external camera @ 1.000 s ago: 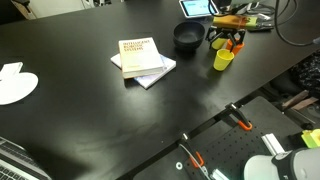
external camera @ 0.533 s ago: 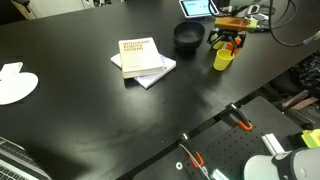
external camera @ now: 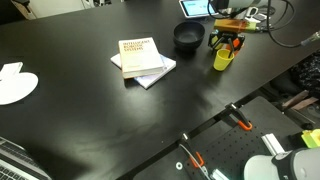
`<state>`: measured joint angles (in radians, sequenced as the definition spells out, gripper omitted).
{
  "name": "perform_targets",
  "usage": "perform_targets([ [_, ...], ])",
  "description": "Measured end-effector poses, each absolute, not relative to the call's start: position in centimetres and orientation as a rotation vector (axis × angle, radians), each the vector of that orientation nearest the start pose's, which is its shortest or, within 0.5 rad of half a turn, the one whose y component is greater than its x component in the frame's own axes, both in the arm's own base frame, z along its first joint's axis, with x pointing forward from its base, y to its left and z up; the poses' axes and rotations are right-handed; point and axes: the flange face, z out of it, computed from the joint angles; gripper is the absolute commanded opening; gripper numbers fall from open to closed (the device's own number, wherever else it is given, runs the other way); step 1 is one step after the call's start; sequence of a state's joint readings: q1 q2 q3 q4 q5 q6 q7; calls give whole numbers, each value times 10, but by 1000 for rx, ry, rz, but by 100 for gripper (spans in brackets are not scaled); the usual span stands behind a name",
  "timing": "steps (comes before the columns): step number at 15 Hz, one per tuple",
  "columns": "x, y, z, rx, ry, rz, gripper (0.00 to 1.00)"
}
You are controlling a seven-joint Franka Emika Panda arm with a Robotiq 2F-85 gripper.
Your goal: Stack the cups on top of eachother
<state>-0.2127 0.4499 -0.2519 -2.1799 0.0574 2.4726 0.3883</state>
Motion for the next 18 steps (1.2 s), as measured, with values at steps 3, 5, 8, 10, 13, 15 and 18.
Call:
perform_targets([
  [3,483,-245,173,-2892,1369,259,27],
  [5,483,-244,170,-2889,1369,273,12],
  [8,482,-242,169,-2890,1365,287,3],
  [10,481,-241,168,-2888,1364,304,5],
  [13,479,-239,168,-2884,1362,347,6],
  [15,479,-238,169,-2879,1360,376,6],
  [18,482,-239,175,-2876,1359,385,6],
])
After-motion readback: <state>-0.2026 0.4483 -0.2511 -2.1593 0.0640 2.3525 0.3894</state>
